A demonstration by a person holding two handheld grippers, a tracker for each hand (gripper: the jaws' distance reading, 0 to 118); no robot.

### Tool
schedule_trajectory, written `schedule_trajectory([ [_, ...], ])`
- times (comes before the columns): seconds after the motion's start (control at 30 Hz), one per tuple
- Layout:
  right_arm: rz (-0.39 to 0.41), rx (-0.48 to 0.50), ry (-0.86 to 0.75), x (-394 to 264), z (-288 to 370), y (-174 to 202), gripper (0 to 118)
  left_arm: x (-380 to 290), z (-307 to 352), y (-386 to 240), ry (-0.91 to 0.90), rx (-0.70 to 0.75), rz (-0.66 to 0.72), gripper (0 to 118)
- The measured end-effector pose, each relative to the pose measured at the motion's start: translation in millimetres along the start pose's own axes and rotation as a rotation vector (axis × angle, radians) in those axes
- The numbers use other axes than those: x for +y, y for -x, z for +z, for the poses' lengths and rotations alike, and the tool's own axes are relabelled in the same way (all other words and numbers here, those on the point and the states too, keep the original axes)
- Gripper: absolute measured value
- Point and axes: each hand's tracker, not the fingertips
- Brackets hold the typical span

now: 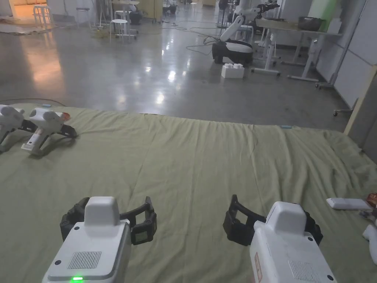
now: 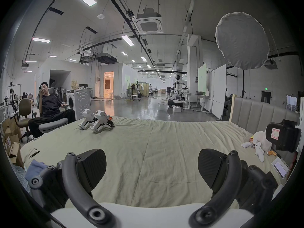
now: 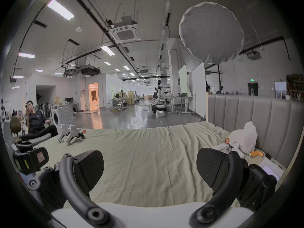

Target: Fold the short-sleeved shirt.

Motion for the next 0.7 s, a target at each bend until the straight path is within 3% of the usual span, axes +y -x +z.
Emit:
schedule_trajectory([
  [0.2,-0.033,-0.075,0.033,3,-9,-2,113,-1,0,10,-0.015,0.017,-0.016,114],
  [0.37,-0.061,-0.053,0.067,4,-11,-6,113,-1,1,17,-0.041,-0.03,-0.03,115],
  [0.7,-0.198,-0.068,0.195,6,-13,-11,113,-3,0,26,-0.037,-0.048,-0.002,115],
])
